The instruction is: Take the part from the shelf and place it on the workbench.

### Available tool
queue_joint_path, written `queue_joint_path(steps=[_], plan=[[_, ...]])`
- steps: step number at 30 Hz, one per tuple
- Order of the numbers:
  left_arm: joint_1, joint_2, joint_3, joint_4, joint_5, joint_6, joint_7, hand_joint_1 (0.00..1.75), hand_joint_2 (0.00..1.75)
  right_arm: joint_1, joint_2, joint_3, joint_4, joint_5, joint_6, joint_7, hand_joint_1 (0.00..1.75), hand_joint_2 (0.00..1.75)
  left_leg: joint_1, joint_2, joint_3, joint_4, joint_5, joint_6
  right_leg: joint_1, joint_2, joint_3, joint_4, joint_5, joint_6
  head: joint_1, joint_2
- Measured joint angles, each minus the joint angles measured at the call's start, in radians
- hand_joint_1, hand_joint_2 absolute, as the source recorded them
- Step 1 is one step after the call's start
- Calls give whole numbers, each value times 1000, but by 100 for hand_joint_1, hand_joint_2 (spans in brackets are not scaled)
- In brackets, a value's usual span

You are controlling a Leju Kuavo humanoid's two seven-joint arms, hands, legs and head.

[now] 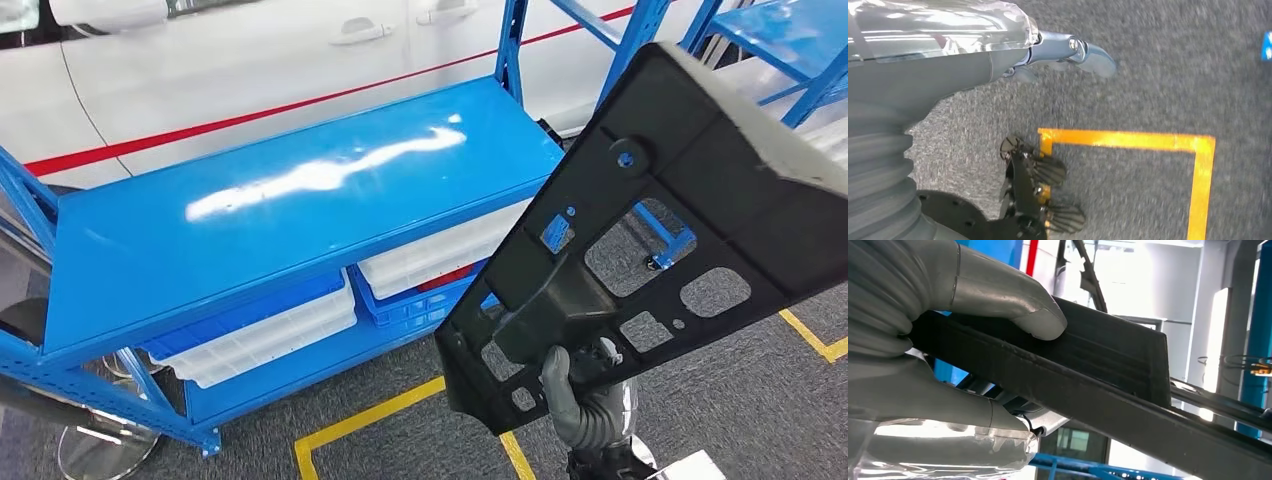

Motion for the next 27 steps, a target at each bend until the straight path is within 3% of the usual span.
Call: queue_joint_path(steps=[1,2,4,5,6,7,8,9,10,12,14,15,17,18,19,20,21,22,23,25,27], plan=[[0,-1,9,0,10,11,2,0,175,-5,3,7,11,7,0,3,175,175,3,17,-7,-9,15,3,2,-22,-10,22,-31,4,0,0],[1,-2,17,0,18,22,4,0,175,-12,5,15,22,13,1,4,175,175,6,34,-17,-15,28,4,1,-52,-23,64,-79,7,1,0],[4,-4,33,0,29,42,6,0,175,-25,8,28,47,16,2,8,175,175,6,67,-42,-15,46,4,-9,-95,-51,186,-175,20,1,0],[4,-5,40,0,33,51,8,0,175,-31,9,32,59,15,3,9,175,175,7,83,-54,-11,54,0,-17,-103,-56,239,-189,28,1,0],[3,-7,45,0,36,57,9,0,175,-35,9,35,69,12,4,11,175,175,9,99,-68,-6,61,-4,-24,-109,-50,271,-180,36,1,0],[2,-9,50,0,37,62,10,0,175,-39,9,36,78,9,4,11,175,175,11,114,-83,3,67,-9,-32,-114,-29,271,-153,44,1,0],[1,-11,55,0,38,64,11,0,175,-42,9,36,86,8,5,11,175,175,14,128,-98,14,71,-14,-38,-126,12,234,-125,51,1,0],[0,-12,59,0,38,65,11,0,175,-46,9,36,92,6,6,12,175,175,15,140,-114,27,73,-21,-42,-149,65,170,-118,59,1,0],[-1,-13,62,0,39,66,11,0,175,-51,10,37,96,4,6,12,175,175,16,151,-126,41,74,-27,-40,-171,114,102,-125,59,2,0],[-3,-15,67,-1,40,68,12,0,175,-58,11,38,104,0,7,12,175,175,15,170,-138,58,78,-41,-30,-199,162,18,-157,44,1,0],[-4,-18,71,-1,42,76,15,0,175,-61,12,39,112,-6,9,12,175,175,19,185,-140,60,86,-57,-24,-183,152,9,-152,15,0,0],[-3,-19,73,-1,44,81,18,0,175,-62,13,39,115,-10,12,12,175,175,22,172,-144,66,76,-66,-23,-173,143,7,-142,2,0,0],[0,-22,79,-1,50,93,25,0,175,-67,18,39,122,-16,20,13,175,175,28,113,-165,124,7,-75,-21,-149,120,4,-119,-20,0,0],[2,-23,83,-1,53,97,28,0,175,-72,22,39,126,-19,23,13,175,175,29,80,-181,181,-44,-76,-19,-136,105,5,-108,-26,0,0],[3,-25,87,-1,56,101,31,0,175,-76,26,40,130,-19,27,14,175,175,29,61,-196,245,-89,-74,-15,-122,90,6,-97,-30,0,0],[4,-27,90,-1,58,104,33,0,175,-78,28,40,133,-19,30,14,175,175,28,52,-204,298,-116,-71,-11,-107,75,7,-85,-33,0,0],[4,-28,93,-1,61,108,34,0,175,-80,31,40,138,-18,33,15,175,175,26,49,-200,324,-120,-66,-7,-91,61,8,-75,-34,0,0],[3,-30,96,-1,64,113,35,0,175,-82,33,40,142,-17,37,16,175,175,24,47,-178,312,-105,-60,-4,-76,48,9,-65,-34,0,0],[1,-32,98,-1,68,119,35,0,175,-84,35,41,145,-15,41,17,175,175,20,40,-140,266,-77,-51,-1,-60,37,10,-55,-33,0,0],[0,-36,106,-1,75,136,30,0,175,-90,43,43,151,-11,51,20,175,175,14,-5,-45,122,-38,-27,1,-35,20,11,-37,-30,0,0],[-1,-42,115,-2,79,152,23,0,175,-98,51,48,157,-5,58,22,175,175,7,-43,6,31,-32,-16,-4,-13,11,8,-18,-19,0,0]])
